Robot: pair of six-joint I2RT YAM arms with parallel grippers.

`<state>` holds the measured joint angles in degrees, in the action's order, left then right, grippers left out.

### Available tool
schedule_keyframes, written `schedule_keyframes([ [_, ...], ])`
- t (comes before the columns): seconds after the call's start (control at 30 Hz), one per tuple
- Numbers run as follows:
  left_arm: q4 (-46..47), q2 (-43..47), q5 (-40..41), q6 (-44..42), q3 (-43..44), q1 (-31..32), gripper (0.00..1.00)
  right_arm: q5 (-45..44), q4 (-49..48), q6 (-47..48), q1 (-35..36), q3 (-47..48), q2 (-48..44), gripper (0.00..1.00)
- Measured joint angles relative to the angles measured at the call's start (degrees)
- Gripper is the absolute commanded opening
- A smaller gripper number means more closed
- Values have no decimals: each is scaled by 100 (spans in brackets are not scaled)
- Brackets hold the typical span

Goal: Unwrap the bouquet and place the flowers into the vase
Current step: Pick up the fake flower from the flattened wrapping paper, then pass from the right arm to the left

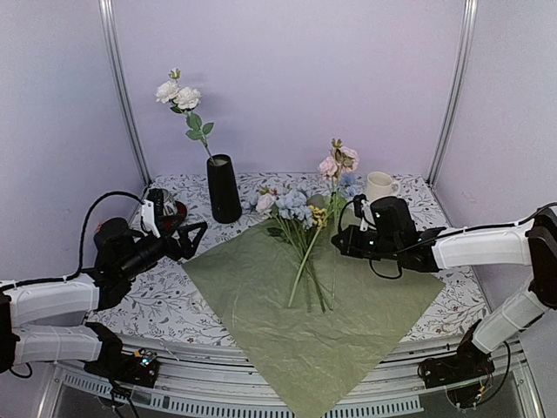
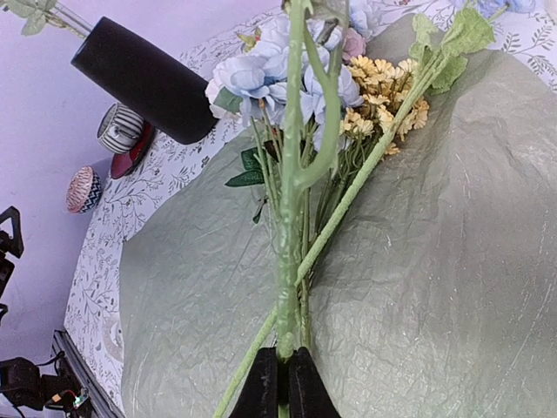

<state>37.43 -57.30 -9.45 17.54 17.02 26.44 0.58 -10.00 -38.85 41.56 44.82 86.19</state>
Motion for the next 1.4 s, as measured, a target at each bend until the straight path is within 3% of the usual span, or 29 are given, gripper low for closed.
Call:
schedule_keyframes([
  [0.43, -175, 673, -590, 562, 76, 317, 98, 317, -809, 1126, 754, -758, -1322, 4],
  [0.6, -63, 695, -568, 953, 164, 1226, 90, 608, -1357, 1325, 1019, -977, -1340, 4],
  [0.83, 348, -101, -280, 1226, 538, 2420, 80, 859, -2081, 1445, 1478, -994, -1001, 4],
  [1.03, 658, -811, -133, 1303, 1040, 2691, 73, 946, -2347, 1517, 1845, -929, -723, 4],
  [1.4, 920, -1447, -35, 1478, 1488, 2848, 51, 1014, -2566, 1742, 2144, -758, -608, 4],
])
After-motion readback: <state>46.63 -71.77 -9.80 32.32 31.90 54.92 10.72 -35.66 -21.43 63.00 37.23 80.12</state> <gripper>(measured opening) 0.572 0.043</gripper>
